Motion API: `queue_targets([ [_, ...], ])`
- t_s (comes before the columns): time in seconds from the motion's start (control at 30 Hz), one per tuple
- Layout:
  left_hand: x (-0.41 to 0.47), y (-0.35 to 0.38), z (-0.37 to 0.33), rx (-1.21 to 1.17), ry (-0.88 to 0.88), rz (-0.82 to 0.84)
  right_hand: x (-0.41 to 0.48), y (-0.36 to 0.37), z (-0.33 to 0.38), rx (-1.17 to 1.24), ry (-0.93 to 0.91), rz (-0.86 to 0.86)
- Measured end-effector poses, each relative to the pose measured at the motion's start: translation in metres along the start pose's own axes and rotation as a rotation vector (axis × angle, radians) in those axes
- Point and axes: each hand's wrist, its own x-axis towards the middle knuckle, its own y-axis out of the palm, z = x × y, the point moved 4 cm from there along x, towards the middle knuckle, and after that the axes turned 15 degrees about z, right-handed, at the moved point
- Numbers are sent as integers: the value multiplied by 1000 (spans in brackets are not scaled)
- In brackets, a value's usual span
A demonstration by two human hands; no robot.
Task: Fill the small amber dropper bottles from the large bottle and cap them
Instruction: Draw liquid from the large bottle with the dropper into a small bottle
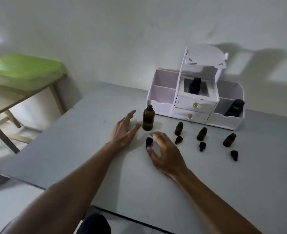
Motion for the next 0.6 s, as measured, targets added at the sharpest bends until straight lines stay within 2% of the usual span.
queue_targets([
  [0.1, -1, 0, 1, -66, 13, 7, -1, -1, 1, 14, 15, -3],
  [0.17, 2, 3, 0, -119, 25, 18, 2, 2, 0, -24, 28, 64],
  [0.33, 11, 11, -9, -351, 75, -18, 9, 5, 0, -120, -32, 123],
  [0.6, 35, 21, -18, -543, 160, -76, 4, 9, -9, -37, -37, 27],
])
